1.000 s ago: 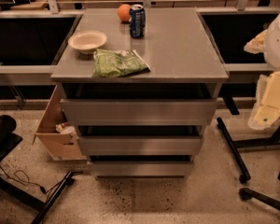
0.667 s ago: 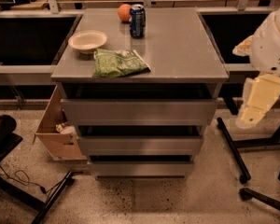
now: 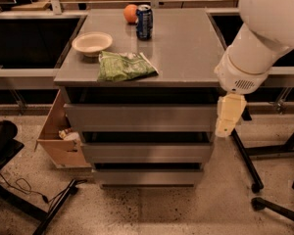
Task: Open top drawer
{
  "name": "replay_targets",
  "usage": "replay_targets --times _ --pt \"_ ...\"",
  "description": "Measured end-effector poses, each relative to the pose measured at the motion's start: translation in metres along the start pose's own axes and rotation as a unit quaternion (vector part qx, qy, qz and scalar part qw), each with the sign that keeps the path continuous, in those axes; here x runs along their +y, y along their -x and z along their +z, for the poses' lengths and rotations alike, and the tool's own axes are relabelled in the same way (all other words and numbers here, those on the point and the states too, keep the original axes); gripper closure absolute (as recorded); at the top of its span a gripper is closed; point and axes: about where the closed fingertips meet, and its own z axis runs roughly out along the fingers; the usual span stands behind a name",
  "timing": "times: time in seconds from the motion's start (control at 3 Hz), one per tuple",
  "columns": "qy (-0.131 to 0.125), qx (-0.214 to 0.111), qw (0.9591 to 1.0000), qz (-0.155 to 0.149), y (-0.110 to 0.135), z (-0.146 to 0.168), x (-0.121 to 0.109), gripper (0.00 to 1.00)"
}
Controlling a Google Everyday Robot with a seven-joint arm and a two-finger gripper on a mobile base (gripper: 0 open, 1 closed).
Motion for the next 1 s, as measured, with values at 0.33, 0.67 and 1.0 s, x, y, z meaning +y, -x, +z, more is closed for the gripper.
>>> replay_targets --times 0.33,0.67,1.0 --pt "0.006 0.026 0.9996 0.005 -0.003 0.050 -0.013 0.00" --pt "0.016 0.030 0.9994 0.007 0.001 0.094 -0.025 0.00" --pt "0.027 0.035 0.9990 0.004 0.009 0.131 -0.033 0.00"
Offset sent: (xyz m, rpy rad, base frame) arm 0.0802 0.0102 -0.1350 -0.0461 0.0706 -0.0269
